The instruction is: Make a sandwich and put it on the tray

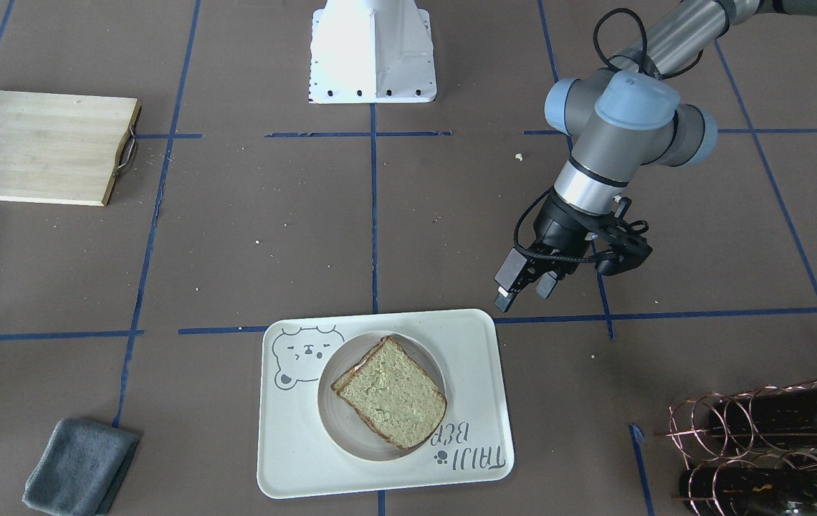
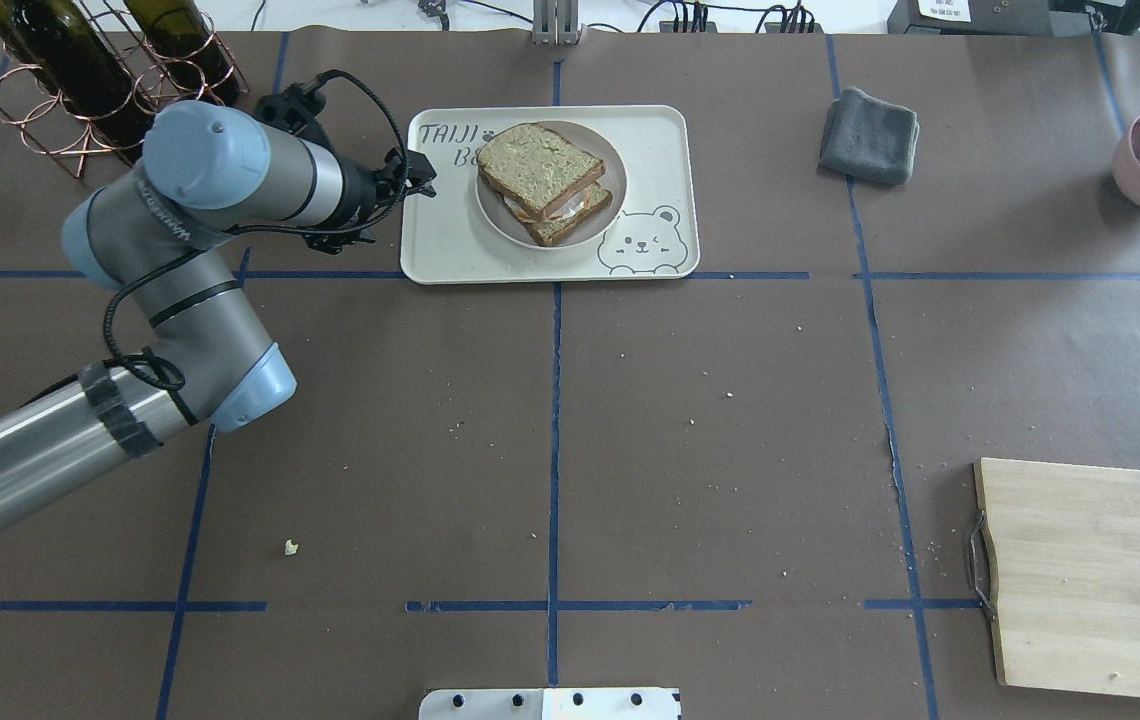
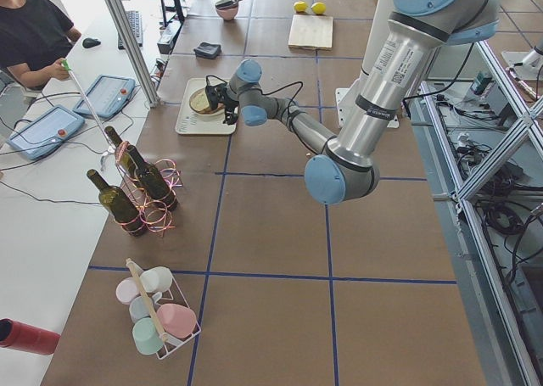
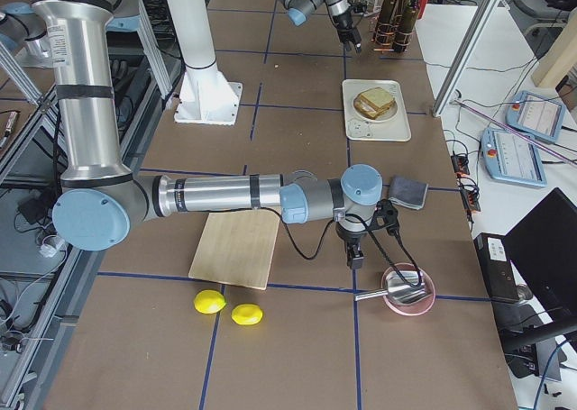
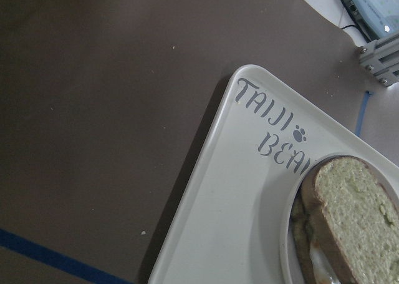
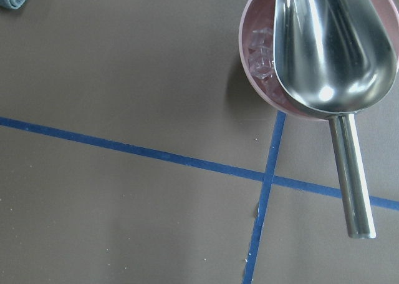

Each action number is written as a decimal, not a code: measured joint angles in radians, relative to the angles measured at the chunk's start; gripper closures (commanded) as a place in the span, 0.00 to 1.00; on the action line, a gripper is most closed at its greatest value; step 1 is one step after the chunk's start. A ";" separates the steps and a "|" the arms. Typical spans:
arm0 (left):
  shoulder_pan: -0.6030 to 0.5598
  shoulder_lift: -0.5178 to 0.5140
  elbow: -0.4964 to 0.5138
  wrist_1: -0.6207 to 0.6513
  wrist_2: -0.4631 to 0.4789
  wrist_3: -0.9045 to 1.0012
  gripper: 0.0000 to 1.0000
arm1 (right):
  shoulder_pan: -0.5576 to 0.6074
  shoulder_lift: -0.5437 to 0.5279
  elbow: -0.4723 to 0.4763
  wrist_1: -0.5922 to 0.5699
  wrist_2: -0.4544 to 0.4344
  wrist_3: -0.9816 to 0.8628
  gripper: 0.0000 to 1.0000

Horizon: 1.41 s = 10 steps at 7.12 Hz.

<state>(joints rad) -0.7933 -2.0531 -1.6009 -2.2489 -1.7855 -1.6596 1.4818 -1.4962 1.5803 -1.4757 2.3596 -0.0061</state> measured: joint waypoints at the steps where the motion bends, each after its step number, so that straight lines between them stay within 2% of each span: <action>1: -0.021 0.034 -0.031 0.002 0.006 0.004 0.00 | 0.000 0.000 0.001 0.000 0.001 0.000 0.00; 3: -0.055 0.102 -0.079 0.002 0.010 0.079 0.00 | 0.000 -0.001 0.002 0.000 0.001 -0.001 0.00; 5: -0.121 0.236 -0.145 0.004 0.005 0.423 0.00 | 0.000 -0.002 0.003 0.000 0.000 -0.001 0.00; 7: -0.218 0.332 -0.154 0.010 -0.009 0.803 0.00 | 0.001 -0.002 0.003 0.001 0.000 -0.002 0.00; 10: -0.421 0.362 -0.150 0.128 -0.209 1.221 0.00 | 0.005 -0.002 0.005 0.002 0.000 -0.003 0.00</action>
<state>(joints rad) -1.2145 -1.6910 -1.7507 -2.1204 -1.9947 -0.4384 1.4868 -1.4987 1.5855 -1.4741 2.3593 -0.0095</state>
